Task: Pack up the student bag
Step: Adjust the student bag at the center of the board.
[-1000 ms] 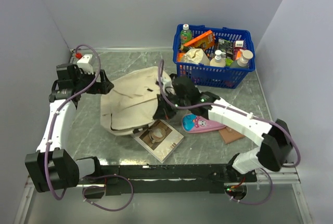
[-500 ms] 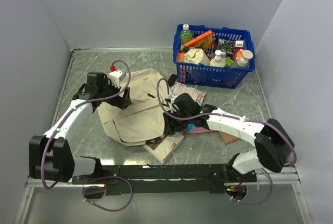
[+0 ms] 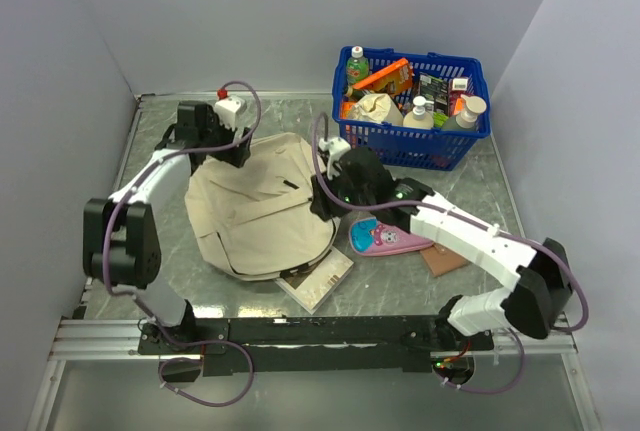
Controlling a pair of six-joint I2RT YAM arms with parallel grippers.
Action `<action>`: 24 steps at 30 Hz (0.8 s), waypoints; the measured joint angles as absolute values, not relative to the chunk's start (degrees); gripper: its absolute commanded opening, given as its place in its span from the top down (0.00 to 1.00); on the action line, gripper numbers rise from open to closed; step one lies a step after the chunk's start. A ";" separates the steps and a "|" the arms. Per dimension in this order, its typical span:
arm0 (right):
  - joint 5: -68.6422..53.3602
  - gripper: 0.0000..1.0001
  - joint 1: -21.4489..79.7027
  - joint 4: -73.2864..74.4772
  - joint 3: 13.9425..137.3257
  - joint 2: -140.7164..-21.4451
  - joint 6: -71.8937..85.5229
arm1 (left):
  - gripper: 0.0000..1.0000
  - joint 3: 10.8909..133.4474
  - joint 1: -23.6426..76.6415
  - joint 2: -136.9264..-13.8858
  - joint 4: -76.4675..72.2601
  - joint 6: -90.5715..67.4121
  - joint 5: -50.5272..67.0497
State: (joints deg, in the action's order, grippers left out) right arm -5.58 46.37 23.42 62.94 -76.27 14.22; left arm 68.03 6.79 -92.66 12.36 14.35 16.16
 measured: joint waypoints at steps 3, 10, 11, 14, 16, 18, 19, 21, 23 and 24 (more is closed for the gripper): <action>-4.69 0.45 45.89 21.52 66.00 -80.03 12.71 | 0.03 72.44 5.41 -97.49 10.96 16.25 16.93; -4.34 0.45 44.95 20.51 64.18 -84.66 12.12 | 0.03 78.11 1.26 -105.47 11.46 20.91 22.06; -4.49 0.45 44.75 20.25 63.61 -84.64 12.14 | 0.04 78.39 0.86 -106.15 11.97 21.82 23.09; -5.17 0.45 44.29 19.51 61.78 -84.64 12.34 | 0.08 79.07 0.14 -107.98 13.63 23.92 26.28; -5.50 0.46 44.21 19.55 61.23 -84.64 12.53 | 0.20 80.25 -0.62 -109.36 16.51 25.47 29.41; -5.69 0.46 44.03 19.25 61.14 -84.64 12.58 | 0.32 83.33 -1.78 -111.39 21.23 27.35 33.19; -5.74 0.47 44.03 19.11 61.14 -84.64 12.60 | 0.38 84.18 -2.20 -111.94 22.39 27.77 33.93; -5.87 0.49 43.99 19.07 61.14 -84.64 12.73 | 0.63 86.15 -3.57 -113.03 26.02 29.52 35.81; -5.93 0.50 43.99 19.07 61.14 -84.66 12.86 | 0.87 86.30 -4.91 -113.12 28.62 30.68 37.06; -6.04 0.52 43.99 19.07 61.14 -84.66 12.97 | 0.99 86.30 -5.67 -113.10 30.28 31.70 38.00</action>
State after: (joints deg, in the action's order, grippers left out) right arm -6.04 43.99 19.07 61.14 -84.66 12.97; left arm 86.30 -5.67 -113.10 30.28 31.70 38.00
